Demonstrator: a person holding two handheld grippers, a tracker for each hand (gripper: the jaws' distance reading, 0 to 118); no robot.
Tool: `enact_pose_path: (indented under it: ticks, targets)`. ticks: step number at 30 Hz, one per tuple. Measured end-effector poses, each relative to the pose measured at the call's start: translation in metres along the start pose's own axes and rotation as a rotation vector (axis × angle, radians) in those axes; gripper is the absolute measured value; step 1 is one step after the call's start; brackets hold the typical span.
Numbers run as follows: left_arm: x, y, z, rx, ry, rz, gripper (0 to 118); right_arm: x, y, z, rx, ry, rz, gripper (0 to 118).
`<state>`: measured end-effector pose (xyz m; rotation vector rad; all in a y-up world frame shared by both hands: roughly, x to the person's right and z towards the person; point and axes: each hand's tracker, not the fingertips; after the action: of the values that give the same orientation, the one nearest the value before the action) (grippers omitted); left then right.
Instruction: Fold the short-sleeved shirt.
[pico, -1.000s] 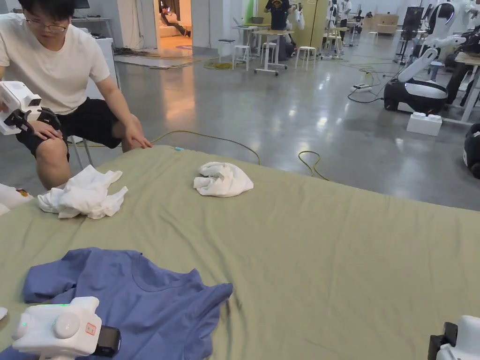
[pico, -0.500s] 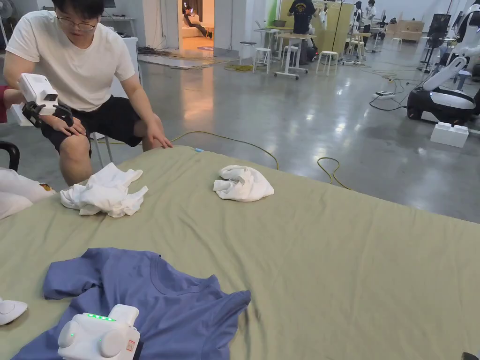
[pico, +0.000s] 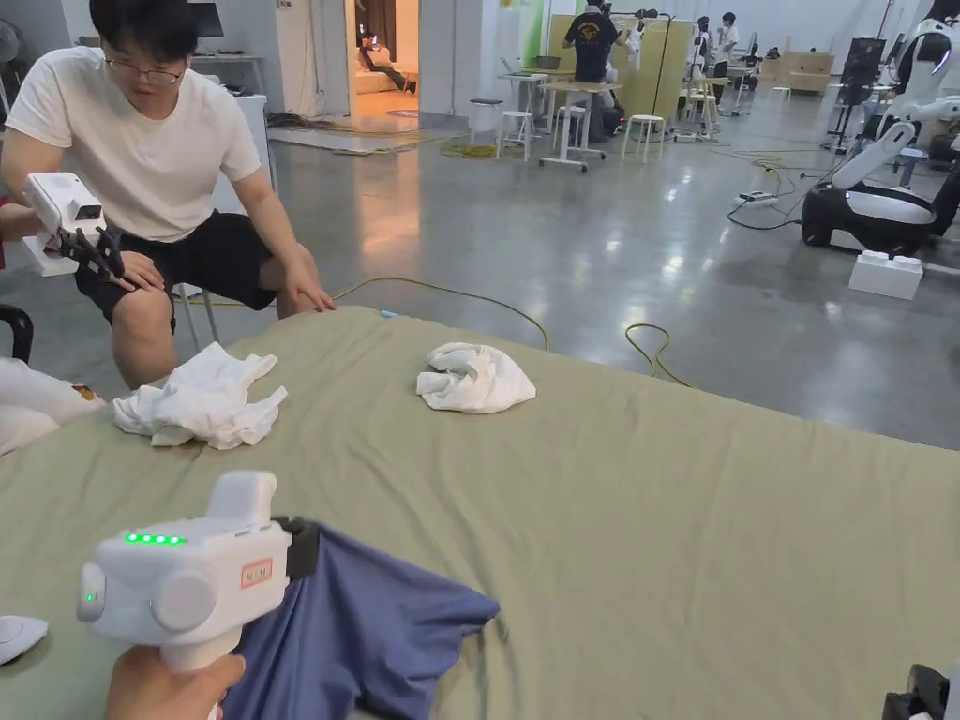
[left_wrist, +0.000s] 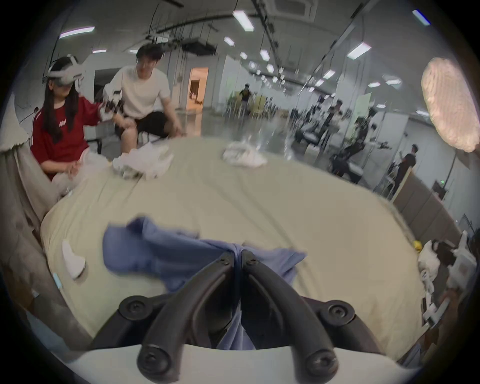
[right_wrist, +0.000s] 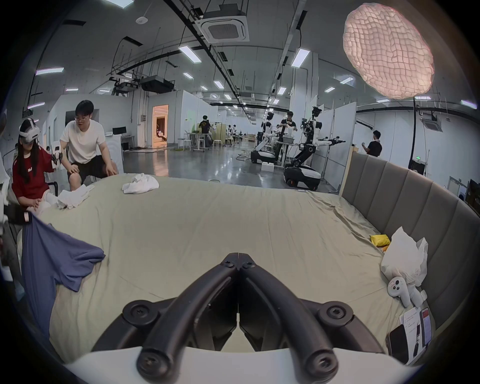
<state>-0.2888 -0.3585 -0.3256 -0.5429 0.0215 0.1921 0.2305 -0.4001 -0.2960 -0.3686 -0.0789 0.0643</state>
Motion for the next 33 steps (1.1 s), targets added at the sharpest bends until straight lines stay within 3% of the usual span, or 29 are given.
enact_pose_path:
  ticks: [8,16,24,32,33]
  targets:
    - [0.123,0.079,0.046,0.193,-0.211,-0.113,5,0.034,0.016,0.023,0.06,-0.033,-0.033,0]
    - [0.254,0.087,0.03,0.188,-0.447,-0.21,5,0.086,0.019,0.056,0.11,-0.122,-0.057,0]
    - [0.395,0.001,0.002,0.018,-0.688,-0.331,5,0.138,-0.001,0.08,0.088,-0.227,-0.088,0]
    - [0.455,-0.113,-0.023,-0.204,-0.704,-0.439,5,0.165,-0.03,0.09,0.018,-0.272,-0.109,0]
    - [0.455,-0.121,-0.024,-0.224,-0.701,-0.434,10,0.166,-0.032,0.091,0.01,-0.27,-0.111,0]
